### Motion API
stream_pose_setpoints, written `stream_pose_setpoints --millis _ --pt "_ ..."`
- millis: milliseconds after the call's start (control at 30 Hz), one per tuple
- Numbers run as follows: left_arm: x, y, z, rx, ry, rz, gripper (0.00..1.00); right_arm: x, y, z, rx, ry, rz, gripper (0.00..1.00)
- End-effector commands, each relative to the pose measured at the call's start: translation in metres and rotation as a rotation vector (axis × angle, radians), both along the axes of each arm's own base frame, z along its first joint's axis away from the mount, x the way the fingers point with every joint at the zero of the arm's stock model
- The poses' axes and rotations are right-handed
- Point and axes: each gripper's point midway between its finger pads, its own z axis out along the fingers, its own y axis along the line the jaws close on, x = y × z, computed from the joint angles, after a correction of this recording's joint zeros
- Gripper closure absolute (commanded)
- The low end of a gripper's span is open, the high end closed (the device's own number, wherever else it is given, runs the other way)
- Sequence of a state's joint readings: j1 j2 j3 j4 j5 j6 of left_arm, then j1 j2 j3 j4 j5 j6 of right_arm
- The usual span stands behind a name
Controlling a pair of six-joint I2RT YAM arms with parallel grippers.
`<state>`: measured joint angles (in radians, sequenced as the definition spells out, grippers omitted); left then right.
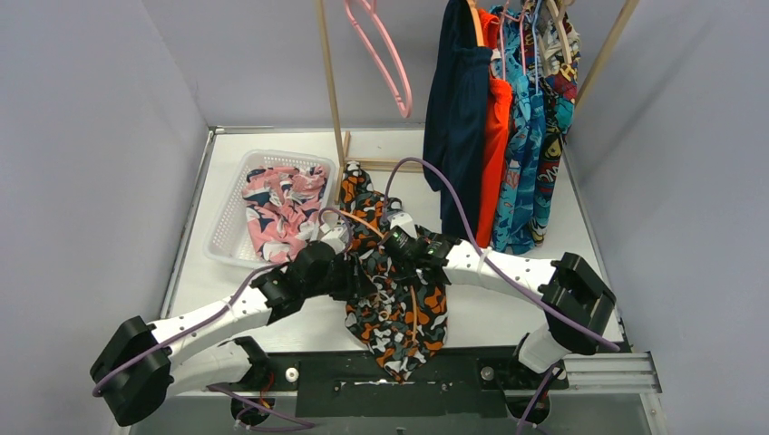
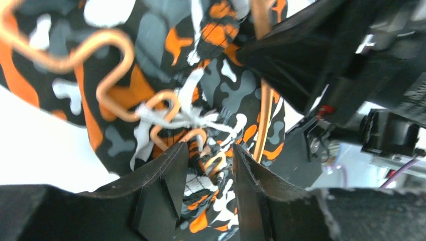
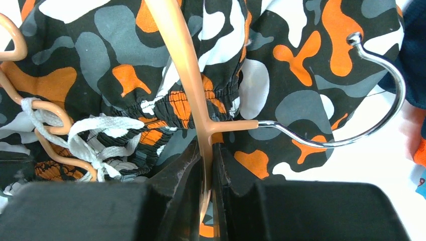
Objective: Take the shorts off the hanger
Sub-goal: Reset both arms
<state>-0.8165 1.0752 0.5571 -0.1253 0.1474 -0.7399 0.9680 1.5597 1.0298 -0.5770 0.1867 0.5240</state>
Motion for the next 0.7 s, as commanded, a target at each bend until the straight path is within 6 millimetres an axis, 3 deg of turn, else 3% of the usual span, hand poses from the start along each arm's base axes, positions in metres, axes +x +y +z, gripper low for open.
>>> stream_pose_setpoints --millis 0,267,400,667 --pt "0.010 -0.015 0.028 -0.304 0.082 0.241 0.62 0.013 0.011 0.032 0.098 -0.117 -0.089 1.00" --pt "0.020 -0.012 0.025 -0.366 0.147 0.376 0.61 0.010 0.013 0.036 0.102 -0.149 -0.102 1.00" --pt "0.026 -0.013 0.035 -0.404 0.129 0.398 0.61 0.010 0.013 0.038 0.102 -0.158 -0.107 1.00" --pt "0.018 0.006 0.002 -0.291 0.236 0.504 0.61 0.009 0.012 0.038 0.100 -0.165 -0.121 1.00"
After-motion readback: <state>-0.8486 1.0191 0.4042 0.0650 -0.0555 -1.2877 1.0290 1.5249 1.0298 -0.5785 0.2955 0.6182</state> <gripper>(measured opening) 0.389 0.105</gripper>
